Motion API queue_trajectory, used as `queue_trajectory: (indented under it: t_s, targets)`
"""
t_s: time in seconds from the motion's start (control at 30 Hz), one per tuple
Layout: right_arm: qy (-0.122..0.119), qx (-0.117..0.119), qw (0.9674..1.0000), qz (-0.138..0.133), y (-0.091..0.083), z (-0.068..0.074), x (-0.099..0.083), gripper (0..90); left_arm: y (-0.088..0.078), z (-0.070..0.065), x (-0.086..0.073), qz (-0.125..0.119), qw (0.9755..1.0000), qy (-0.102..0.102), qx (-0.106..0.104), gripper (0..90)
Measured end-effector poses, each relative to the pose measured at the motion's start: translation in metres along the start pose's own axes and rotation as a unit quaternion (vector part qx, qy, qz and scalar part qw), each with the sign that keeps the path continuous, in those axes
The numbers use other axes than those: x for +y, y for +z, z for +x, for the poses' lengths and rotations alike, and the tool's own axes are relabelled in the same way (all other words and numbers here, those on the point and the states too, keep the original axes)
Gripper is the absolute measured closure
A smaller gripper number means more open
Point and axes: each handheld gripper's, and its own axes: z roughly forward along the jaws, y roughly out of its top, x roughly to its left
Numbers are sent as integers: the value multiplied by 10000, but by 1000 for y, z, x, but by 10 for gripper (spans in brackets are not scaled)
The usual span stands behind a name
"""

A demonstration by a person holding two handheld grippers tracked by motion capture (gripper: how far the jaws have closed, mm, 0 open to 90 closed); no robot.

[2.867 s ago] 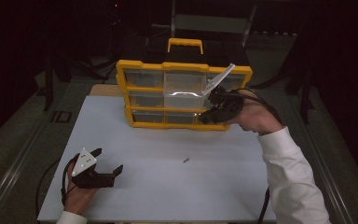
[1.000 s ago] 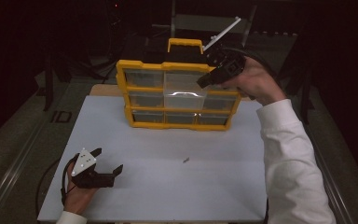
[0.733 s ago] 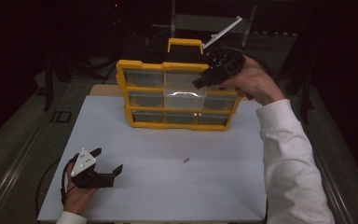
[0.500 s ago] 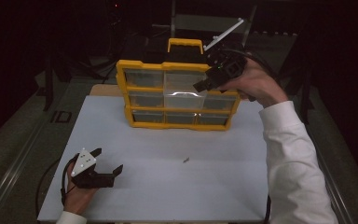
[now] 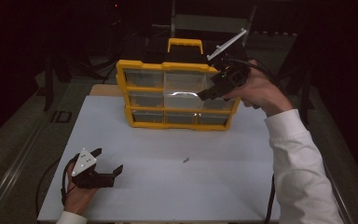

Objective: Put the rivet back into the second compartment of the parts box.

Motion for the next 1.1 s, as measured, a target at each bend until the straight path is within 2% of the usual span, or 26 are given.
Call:
queue_trajectory:
  t_s: [0.5, 1.1]
  targets:
    - [-274, -31, 9996, 25, 14, 14, -20, 203, 0, 1, 0, 5, 10000, 4, 6, 2]
    - [-382, -13, 9992, 76, 34, 30, -43, 201, -1, 0, 0, -28, 10000, -4, 9, 2]
